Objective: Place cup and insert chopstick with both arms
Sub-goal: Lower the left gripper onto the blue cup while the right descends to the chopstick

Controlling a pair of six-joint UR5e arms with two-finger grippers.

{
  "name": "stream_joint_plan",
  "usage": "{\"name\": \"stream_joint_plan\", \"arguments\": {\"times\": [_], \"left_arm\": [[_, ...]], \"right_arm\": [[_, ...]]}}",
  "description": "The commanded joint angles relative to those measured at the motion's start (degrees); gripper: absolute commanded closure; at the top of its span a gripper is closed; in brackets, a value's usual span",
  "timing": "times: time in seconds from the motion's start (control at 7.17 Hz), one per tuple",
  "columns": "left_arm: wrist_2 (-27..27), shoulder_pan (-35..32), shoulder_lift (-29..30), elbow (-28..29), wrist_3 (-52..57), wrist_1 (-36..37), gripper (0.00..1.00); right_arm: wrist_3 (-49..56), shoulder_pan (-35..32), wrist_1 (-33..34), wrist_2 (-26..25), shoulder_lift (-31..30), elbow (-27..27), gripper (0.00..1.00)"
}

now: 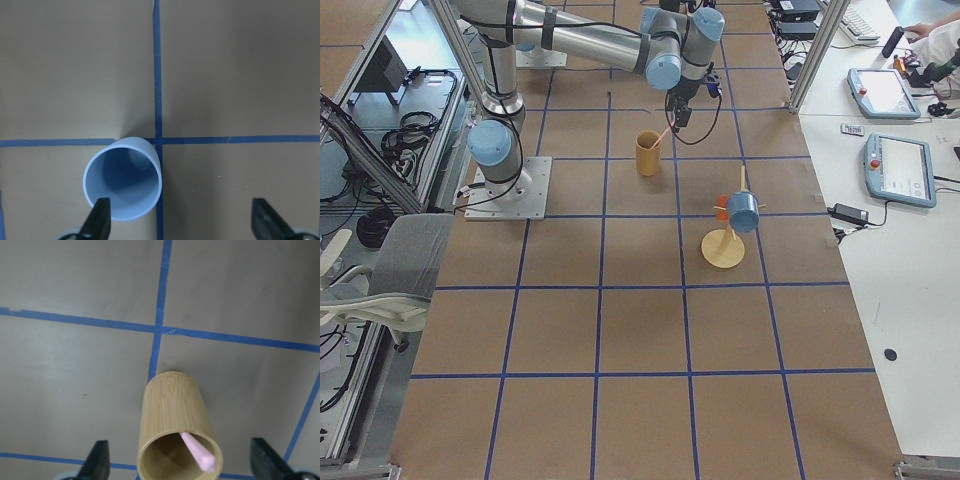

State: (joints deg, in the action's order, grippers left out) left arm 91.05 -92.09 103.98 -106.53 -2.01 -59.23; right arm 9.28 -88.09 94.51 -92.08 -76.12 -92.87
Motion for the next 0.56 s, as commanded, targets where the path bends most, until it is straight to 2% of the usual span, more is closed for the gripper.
{"name": "stream_joint_plan", "arguments": {"times": [0.0, 0.14, 0.42], "left_arm": [[-0.1, 0.1, 1.8, -0.6, 0.2, 0.9, 0.44], [0.0, 0.1, 1.8, -0.5, 0.2, 0.9, 0.97], [0.3, 0.1, 1.8, -0.6, 0.1, 0.9, 1.0]], "right_arm": [[0.6, 0.0, -0.6, -0.3, 0.1, -0.6, 0.14], [2.7, 0.1, 0.1, -1.2, 0.2, -0.4, 0.28], [2.8, 0.3, 0.0, -0.9, 0.3, -0.4, 0.5]]}}
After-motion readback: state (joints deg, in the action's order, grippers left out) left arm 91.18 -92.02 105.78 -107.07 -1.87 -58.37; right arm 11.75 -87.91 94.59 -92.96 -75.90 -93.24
